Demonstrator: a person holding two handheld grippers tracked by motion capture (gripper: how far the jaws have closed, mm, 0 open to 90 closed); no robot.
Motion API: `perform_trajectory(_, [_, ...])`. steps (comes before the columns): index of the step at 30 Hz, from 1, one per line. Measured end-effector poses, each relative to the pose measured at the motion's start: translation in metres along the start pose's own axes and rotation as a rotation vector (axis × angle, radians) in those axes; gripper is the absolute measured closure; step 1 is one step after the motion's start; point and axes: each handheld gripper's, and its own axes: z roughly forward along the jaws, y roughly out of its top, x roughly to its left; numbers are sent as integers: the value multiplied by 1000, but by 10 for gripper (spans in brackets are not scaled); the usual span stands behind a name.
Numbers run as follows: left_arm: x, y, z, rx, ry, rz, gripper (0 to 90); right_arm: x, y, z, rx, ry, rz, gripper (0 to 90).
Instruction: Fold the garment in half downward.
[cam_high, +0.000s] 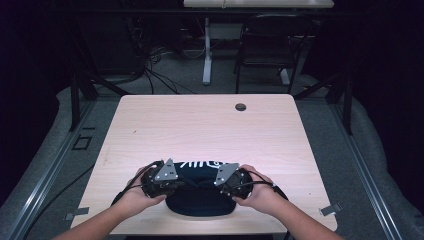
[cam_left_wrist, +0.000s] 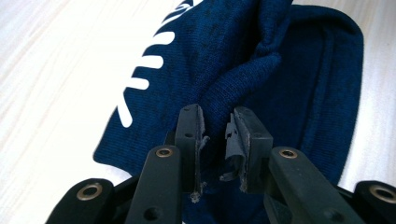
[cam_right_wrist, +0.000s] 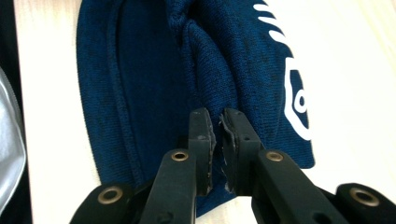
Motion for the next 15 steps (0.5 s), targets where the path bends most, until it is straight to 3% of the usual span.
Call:
perform_trajectory(6, [-5, -5, 0, 4, -16, -1, 745, 6, -4, 1, -13, 17, 18, 813])
perform_trajectory(15, [-12, -13, 2, 8, -37, -13, 763, 6, 2, -13, -63, 35, 28, 787])
